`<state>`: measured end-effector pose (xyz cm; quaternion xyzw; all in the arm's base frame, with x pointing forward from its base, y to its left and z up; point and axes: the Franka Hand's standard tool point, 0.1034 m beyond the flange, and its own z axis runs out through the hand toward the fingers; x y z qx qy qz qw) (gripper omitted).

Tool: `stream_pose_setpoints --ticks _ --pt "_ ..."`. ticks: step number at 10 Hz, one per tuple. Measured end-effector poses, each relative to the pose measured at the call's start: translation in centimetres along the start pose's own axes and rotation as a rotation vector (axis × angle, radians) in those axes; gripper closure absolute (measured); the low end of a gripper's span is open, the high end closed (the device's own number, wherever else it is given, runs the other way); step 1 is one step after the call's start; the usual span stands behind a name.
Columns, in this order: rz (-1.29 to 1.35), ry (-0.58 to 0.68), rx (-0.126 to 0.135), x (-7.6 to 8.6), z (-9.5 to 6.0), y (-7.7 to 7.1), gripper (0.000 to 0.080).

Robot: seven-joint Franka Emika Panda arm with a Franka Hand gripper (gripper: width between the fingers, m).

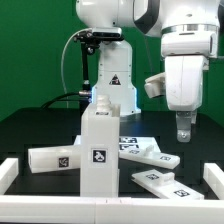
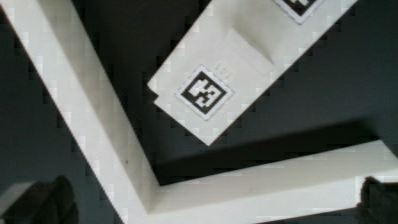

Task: Assemble cabinet

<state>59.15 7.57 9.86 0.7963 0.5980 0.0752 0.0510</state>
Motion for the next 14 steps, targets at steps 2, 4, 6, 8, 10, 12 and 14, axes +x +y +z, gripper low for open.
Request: stream_pose_setpoints --ticks 2,4,6,8,10,12,14 --pt "-0.075 -0.010 0.004 -1.6 0.3 0.9 0.0002" --pt "-0.016 0.001 -0.004 -1.2 0.7 0.6 0.0002" --pt "0.206 -0.003 0.008 -0.2 0.7 0.0 0.0002" --pt "0.265 -0.041 0.068 -0.5 0.6 0.8 0.0002" --pt "0.265 -0.044 0.072 -0.5 0.7 0.6 0.0002" --pt "0.403 -0.036 0.054 -0.1 0.5 0.3 0.0002" --pt "0.607 -0.044 0.084 0.2 0.6 -0.3 0.0002"
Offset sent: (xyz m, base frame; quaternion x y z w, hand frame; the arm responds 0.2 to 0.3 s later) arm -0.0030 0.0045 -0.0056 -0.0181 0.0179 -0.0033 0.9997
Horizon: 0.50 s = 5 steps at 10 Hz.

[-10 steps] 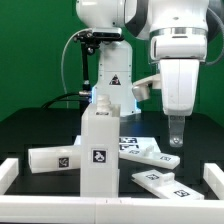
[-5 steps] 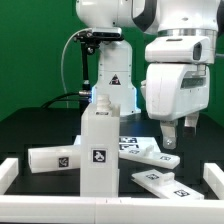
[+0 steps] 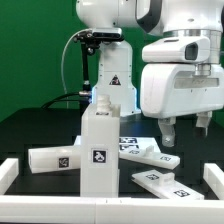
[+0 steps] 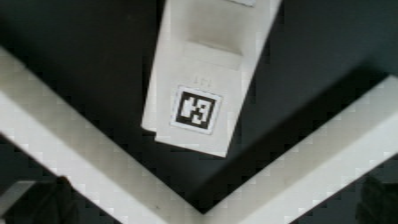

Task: Assemble cabinet

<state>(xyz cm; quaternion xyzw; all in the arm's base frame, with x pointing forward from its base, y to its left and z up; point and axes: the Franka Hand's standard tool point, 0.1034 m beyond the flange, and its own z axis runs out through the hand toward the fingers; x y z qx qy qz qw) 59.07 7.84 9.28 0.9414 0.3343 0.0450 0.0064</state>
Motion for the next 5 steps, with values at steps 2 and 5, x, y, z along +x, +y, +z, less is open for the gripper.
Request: stream_pose_setpoints --ticks 2,5 --pt "0.068 0.000 0.017 0.26 -0.14 0.13 0.0002" --pt "0.377 0.000 0.027 0.67 -0.09 -0.59 0.0002"
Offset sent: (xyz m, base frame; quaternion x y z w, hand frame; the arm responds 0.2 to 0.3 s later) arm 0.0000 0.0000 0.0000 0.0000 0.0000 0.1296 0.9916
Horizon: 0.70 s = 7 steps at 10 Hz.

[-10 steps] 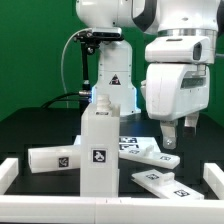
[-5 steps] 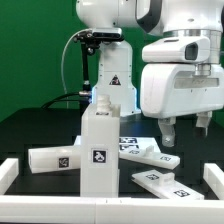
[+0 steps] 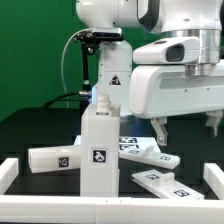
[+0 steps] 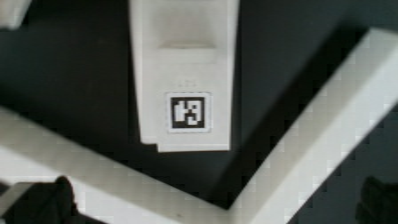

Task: Assemble cabinet

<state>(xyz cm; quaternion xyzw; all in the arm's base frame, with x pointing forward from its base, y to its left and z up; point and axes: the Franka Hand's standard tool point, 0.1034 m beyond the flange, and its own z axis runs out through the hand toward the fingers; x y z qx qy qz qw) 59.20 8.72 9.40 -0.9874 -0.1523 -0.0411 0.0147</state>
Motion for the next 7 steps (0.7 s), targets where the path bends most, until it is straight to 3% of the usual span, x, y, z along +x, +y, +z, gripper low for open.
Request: stream_pose_setpoints --ticks 1,3,7 --pt "0.204 0.017 0.019 0.04 0.31 -0.31 0.0002" --pt "0.411 0.026 0.070 -0.14 1.22 0.48 0.0002" --pt "0.748 0.017 0.103 -0.21 1.31 -0.16 0.0002"
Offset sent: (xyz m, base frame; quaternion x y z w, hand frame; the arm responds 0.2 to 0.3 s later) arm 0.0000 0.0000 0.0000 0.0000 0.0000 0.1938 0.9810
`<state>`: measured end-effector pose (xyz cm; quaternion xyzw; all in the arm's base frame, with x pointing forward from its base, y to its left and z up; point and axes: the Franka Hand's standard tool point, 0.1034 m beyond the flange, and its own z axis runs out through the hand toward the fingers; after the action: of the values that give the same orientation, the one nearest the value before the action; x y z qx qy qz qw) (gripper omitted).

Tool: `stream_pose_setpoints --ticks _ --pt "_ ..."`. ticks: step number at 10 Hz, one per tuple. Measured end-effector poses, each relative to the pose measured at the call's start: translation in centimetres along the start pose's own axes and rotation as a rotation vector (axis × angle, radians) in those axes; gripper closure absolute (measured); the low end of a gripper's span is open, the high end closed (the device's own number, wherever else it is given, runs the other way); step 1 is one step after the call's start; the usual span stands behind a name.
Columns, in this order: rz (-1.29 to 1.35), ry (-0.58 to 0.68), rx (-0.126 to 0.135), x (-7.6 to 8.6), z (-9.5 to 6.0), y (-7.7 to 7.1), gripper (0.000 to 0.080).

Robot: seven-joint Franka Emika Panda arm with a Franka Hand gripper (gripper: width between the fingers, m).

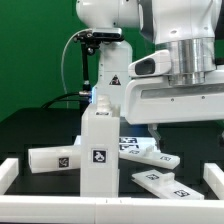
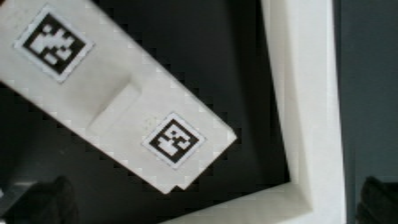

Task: Assemble cabinet

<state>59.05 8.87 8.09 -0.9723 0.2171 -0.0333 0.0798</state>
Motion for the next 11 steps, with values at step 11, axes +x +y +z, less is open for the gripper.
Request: stream_pose_setpoints --ticks 11 --pt "0.547 -0.062 0.002 -1.2 4.2 2.9 0.0002"
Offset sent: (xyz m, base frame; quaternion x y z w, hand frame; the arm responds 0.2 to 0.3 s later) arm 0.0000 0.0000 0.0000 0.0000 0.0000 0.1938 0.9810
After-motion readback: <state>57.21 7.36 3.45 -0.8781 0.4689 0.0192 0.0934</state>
